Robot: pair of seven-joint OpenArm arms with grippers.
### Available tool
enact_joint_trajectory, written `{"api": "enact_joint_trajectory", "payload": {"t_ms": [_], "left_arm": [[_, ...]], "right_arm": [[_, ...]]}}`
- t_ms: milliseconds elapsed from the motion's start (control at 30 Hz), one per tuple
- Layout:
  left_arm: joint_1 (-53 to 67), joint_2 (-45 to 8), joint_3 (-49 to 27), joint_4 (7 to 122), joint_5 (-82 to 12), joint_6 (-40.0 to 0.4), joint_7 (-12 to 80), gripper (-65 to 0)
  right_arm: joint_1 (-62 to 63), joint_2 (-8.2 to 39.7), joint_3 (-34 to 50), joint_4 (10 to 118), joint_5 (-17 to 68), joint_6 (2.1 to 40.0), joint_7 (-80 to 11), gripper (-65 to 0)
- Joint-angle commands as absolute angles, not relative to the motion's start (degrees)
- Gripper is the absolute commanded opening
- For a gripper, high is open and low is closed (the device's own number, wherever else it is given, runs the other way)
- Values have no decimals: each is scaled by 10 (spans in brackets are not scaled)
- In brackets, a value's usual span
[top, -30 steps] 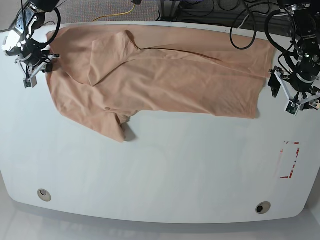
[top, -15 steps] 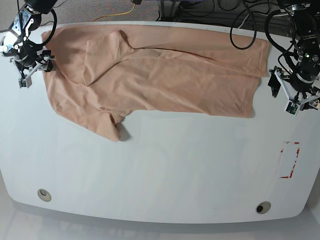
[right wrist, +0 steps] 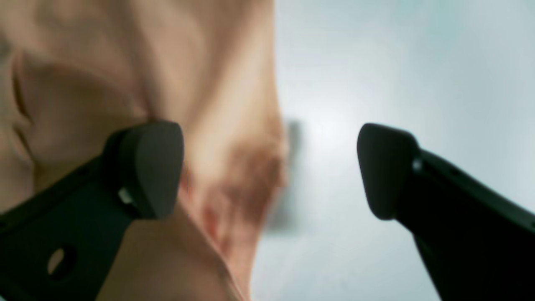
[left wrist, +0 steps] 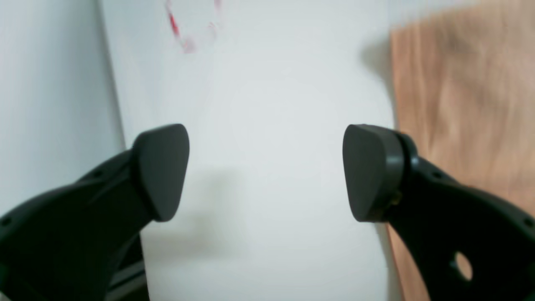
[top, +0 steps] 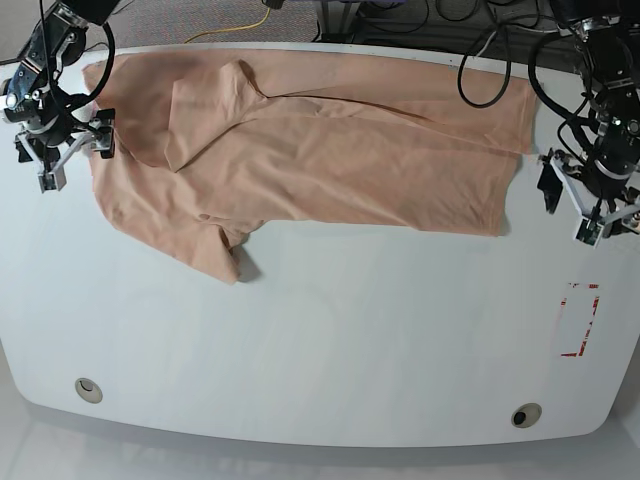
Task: Layout the t-shirt on the table in an organized manner, then fold the t-shirt properly
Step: 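Lay the shirt down and open both grippers to release it, then move both grippers toward the robot to the shirt's hem side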
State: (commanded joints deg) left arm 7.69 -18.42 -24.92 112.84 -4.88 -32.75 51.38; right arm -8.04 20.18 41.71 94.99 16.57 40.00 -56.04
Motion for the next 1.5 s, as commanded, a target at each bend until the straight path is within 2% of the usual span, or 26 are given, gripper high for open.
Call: {"api": "enact_joint_trajectory", "payload": {"t_ms": [433,533,600,700,867,1133,1500], "left_arm": [[67,-175,-249,1128,-48,-326,514,-110],[59,-164,-250,1128,-48,-307,514,-110],[58,-160,-250,1128,-48,-271,514,-110],[57,-160,-250,1128,-48,-250,514,-110],[57,-159,-249,1128,-50,-248,514,-110],[56,-152,-249,1128,-49,-248,514,-110],[56,-152,-249,1128,-50,-248,514,-110]], "right_arm": [[-2,207,335,916,163,400,-557,-14],[29,207,324,884,162,400,-556,-14],[58,208,316,844,162,400,-548,-14],[84,210,309,808,161,400,-525,-14],[137,240,273,720,163,400,-499,-14],[178,258,265,612,161,400,-436,-14],[163,264,264,581,164,400,-433,-16]]}}
